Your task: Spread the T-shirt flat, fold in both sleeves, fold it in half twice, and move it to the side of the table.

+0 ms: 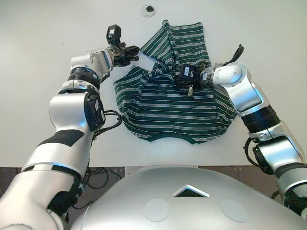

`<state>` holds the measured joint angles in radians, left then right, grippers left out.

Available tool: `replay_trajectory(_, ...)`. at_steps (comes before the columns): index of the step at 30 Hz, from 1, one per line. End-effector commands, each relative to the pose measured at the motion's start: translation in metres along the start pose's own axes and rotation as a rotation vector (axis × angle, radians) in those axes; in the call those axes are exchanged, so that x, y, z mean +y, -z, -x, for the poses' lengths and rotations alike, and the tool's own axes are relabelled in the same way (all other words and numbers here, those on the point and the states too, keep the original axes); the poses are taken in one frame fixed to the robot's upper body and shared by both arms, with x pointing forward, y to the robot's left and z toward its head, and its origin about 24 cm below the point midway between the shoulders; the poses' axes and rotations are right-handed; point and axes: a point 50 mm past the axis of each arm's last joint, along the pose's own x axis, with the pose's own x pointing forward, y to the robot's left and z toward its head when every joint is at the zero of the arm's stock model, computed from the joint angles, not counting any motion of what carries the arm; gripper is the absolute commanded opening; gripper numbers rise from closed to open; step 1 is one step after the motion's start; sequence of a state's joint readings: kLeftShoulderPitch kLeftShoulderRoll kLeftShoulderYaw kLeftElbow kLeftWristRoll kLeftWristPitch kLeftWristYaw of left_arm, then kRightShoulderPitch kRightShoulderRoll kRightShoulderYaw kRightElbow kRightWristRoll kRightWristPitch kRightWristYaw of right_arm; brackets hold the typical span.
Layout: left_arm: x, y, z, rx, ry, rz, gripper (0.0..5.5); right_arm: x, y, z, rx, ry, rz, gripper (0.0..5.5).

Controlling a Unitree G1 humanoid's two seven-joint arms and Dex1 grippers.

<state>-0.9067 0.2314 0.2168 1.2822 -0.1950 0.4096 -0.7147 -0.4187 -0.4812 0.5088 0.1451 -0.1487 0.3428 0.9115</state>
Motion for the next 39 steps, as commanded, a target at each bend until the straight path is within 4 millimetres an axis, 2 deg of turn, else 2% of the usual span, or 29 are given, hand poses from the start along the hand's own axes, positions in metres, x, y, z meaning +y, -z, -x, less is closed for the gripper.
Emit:
replay_trajectory(1,-0.009,-0.004,-0.006,0.002,0.029,-0.026,0.03,0.028,0.034,-0.011,0.146,-0.129,-0.094,1.01)
replay_trajectory(3,-0.007,0.004,-0.008,0.035,-0.017,-0.011,0.03,0.026,0.033,-0.01,0.149,-0.139,-0.079,1.01)
replay_trajectory(7,0.009,0.017,-0.002,0.057,-0.154,0.027,0.03,0.024,0.03,-0.007,0.153,-0.163,-0.048,1.01)
replay_trajectory(13,0.042,0.03,0.022,0.112,-0.342,-0.007,0.03,0.021,0.029,-0.004,0.157,-0.152,-0.041,1.01)
replay_trajectory(18,0.069,0.012,0.051,0.119,-0.536,-0.252,0.03,0.021,0.03,-0.006,0.15,-0.136,-0.052,1.01)
replay_trajectory(23,0.076,-0.004,0.061,0.09,-0.661,-0.476,0.03,0.02,0.018,-0.007,0.092,-0.16,0.002,1.01)
replay_trajectory(27,0.057,-0.036,0.052,-0.079,-0.564,-0.49,0.03,0.02,0.013,-0.006,0.047,-0.14,-0.024,1.01)
replay_trajectory(29,0.052,-0.045,0.053,-0.089,-0.497,-0.539,0.03,0.023,0.013,-0.006,0.034,-0.147,-0.051,1.01)
replay_trajectory(30,0.048,-0.045,0.053,-0.079,-0.409,-0.544,0.03,0.023,0.01,-0.005,0.009,-0.146,-0.081,1.01)
replay_trajectory(32,0.041,-0.035,0.054,-0.017,-0.171,-0.565,0.03,0.014,0.002,-0.001,-0.057,-0.104,-0.155,1.01)
replay_trajectory(34,0.034,-0.016,0.068,0.058,0.032,-0.61,0.03,-0.004,-0.008,0.001,-0.132,-0.021,-0.24,1.01)
replay_trajectory(39,-0.011,0.021,0.105,0.206,0.317,-0.715,0.03,-0.042,-0.019,0.008,-0.226,0.11,-0.399,1.01)
